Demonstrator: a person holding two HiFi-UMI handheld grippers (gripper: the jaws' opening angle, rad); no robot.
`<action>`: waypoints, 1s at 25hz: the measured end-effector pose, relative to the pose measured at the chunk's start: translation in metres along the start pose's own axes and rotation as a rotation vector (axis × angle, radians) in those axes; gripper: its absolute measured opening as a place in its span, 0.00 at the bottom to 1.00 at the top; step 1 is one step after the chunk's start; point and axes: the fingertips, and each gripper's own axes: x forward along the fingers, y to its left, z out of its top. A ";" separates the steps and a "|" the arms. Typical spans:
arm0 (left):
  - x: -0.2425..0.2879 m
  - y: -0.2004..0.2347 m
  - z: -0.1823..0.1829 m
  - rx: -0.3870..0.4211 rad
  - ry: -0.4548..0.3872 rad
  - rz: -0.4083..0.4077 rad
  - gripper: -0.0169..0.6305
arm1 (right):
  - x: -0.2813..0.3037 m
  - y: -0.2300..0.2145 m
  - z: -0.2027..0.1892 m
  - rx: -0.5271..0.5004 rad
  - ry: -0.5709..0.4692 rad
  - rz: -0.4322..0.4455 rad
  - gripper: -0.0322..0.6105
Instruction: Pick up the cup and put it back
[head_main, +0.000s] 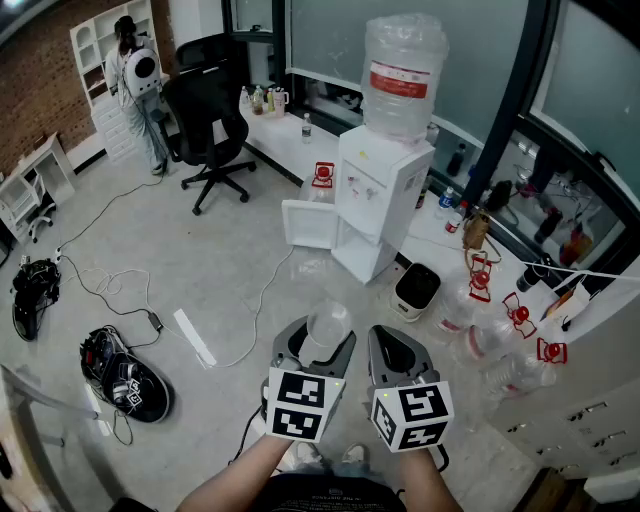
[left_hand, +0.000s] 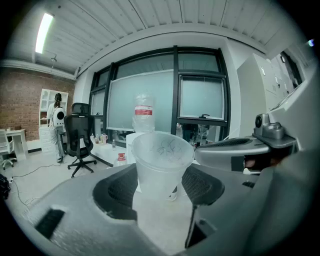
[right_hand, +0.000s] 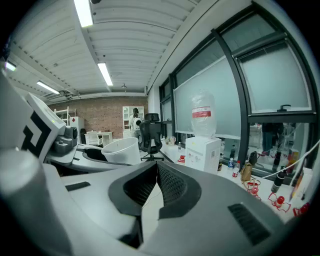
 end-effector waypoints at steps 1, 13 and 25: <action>0.000 0.001 0.000 -0.001 0.001 -0.003 0.45 | 0.002 0.001 0.001 0.000 0.000 -0.001 0.08; 0.007 0.031 0.006 -0.008 -0.005 -0.018 0.45 | 0.031 0.013 0.010 -0.002 -0.001 -0.007 0.09; 0.041 0.078 0.013 -0.014 -0.003 0.024 0.45 | 0.095 0.014 0.019 -0.021 -0.001 0.054 0.09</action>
